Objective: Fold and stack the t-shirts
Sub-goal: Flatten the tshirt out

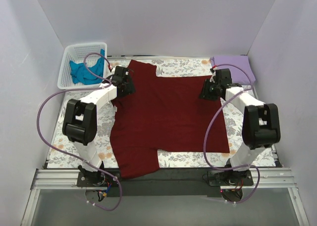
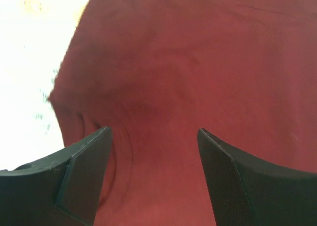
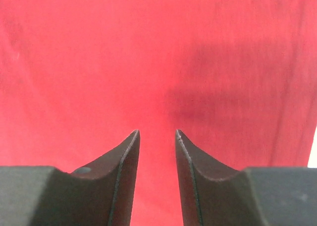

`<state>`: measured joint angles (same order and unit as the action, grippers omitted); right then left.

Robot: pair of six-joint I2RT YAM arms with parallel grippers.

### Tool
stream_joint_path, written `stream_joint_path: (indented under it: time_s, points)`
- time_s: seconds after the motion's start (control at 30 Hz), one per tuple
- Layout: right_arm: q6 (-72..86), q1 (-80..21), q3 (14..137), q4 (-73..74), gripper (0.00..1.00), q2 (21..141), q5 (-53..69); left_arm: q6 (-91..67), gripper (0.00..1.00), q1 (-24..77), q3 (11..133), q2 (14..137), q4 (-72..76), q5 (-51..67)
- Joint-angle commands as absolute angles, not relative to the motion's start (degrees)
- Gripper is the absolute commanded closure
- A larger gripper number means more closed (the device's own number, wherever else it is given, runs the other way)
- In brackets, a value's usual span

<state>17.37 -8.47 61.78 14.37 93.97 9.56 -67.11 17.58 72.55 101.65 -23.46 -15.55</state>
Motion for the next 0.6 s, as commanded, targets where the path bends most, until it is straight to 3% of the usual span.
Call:
stream_joint_path:
  time_s: [0.0, 0.17, 0.57]
  points:
    - [15.9, -8.2, 68.0, 12.7, 0.57, 101.9, 10.7, -66.4, 0.32, 14.8, 77.0, 106.0, -23.4, -14.8]
    - [15.5, -8.0, 71.4, 12.7, 0.51, 107.9, 10.6, -66.5, 0.32, 12.1, 79.4, 111.3, -23.4, -13.5]
    - [16.1, -3.8, 79.4, 12.6, 0.5, 120.4, 11.2, -66.4, 0.32, 10.0, 89.0, 124.4, -25.4, -12.7]
